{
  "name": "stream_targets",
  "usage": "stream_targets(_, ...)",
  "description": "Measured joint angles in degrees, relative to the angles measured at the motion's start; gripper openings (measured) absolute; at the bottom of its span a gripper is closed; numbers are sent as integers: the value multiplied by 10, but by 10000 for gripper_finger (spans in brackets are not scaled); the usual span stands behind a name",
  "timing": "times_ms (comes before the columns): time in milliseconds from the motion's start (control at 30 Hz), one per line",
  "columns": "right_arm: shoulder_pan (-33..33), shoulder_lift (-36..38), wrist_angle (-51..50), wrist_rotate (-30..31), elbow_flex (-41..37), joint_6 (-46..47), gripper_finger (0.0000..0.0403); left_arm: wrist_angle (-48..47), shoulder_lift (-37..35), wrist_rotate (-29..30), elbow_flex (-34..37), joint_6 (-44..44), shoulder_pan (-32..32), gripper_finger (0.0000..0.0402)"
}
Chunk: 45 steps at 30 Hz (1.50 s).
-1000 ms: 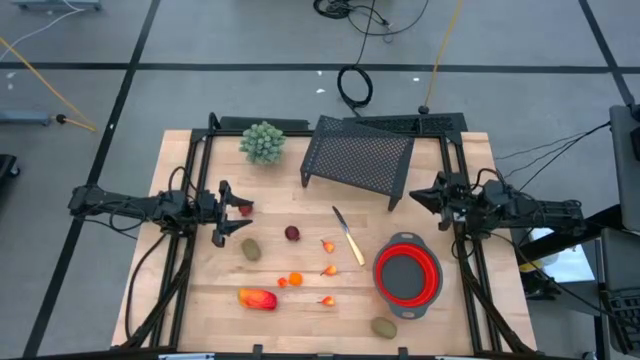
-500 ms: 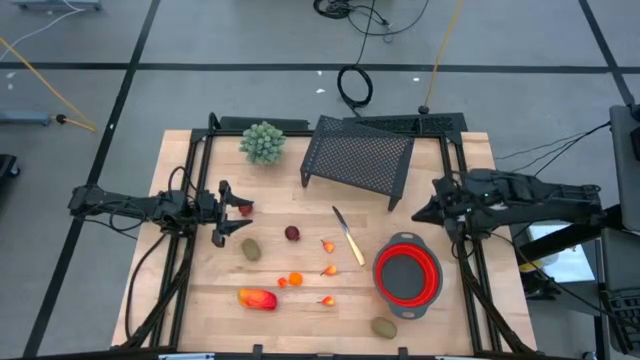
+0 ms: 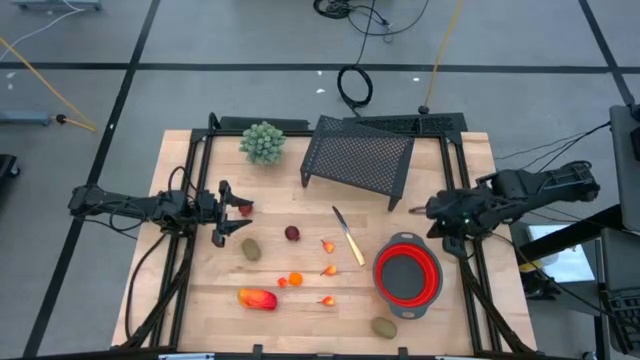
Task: Pick & Place Fruit
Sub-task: Put the red strainer bowl on the shelf
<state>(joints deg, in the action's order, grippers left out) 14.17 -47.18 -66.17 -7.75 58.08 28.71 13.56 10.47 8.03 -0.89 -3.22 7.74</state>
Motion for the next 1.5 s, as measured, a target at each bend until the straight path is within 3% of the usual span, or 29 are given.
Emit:
stream_targets(300,99,-86,-85,2,4,138,0,0,0,0,0,0,0,250)
stream_targets(533,116,-108,-156,0,4,263,0,0,0,0,0,0,0,250)
stream_targets(900,116,-99,-153,2,4,259,15,0,0,0,0,0,0,250)
stream_targets(1100,116,-99,-153,2,4,250,72,0,0,0,0,0,0,250)
stream_targets(1500,115,-99,-153,2,4,246,246,0,0,0,0,0,0,250)
